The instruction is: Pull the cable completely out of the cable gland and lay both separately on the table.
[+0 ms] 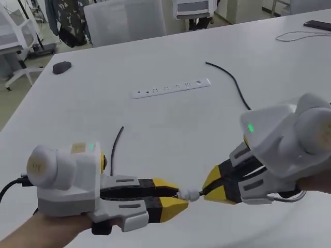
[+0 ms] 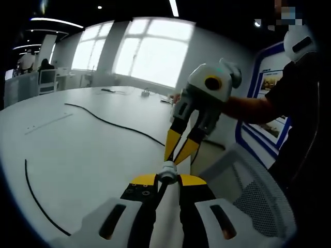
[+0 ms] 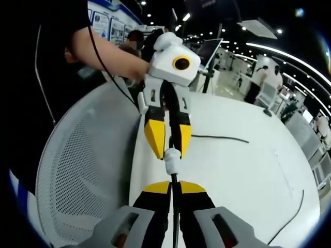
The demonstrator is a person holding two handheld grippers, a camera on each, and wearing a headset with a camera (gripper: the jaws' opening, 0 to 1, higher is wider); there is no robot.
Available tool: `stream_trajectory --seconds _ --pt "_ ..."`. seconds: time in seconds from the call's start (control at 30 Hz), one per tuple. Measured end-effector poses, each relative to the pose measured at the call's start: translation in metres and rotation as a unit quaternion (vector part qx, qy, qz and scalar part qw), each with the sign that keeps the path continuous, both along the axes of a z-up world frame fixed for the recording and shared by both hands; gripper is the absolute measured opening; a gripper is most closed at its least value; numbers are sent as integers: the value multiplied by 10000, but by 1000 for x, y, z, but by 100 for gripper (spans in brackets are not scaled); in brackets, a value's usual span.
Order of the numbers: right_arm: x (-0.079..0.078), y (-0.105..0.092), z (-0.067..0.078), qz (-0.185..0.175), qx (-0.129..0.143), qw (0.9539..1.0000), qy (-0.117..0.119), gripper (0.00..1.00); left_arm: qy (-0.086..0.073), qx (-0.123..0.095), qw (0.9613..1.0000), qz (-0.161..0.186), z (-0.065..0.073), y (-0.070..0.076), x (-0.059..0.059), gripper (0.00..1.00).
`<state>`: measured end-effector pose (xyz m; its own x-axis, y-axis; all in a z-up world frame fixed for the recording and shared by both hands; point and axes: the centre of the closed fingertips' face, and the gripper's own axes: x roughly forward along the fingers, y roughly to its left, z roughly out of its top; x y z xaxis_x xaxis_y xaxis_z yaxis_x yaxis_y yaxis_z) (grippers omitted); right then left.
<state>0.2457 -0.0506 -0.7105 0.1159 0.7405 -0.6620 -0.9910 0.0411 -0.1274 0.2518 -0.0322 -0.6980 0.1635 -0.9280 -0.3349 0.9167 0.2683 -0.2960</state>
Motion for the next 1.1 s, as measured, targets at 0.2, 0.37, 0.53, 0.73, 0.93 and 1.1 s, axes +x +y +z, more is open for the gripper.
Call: stream_trajectory --seconds 0.2,0.37,0.53,0.73,0.93,1.1 --pt "2 -2 3 -79 60 9999 -48 0 -112 -12 9999 17 2 -1 2 15" --pt "3 -12 0 -104 88 9998 -114 0 -242 81 9997 -5 2 -2 0 15" --pt "5 -32 -7 -258 -29 9996 -80 0 -299 138 9995 7 1 4 1 15" --pt "7 -53 -10 -436 -41 9990 -56 0 -316 134 9994 77 1 10 4 15" --pt "11 -73 -20 -823 -72 9965 97 0 -384 183 9988 236 0 18 9 15" --pt "12 -93 -37 -1046 -205 9942 154 0 -387 230 9986 292 -1 23 10 15"
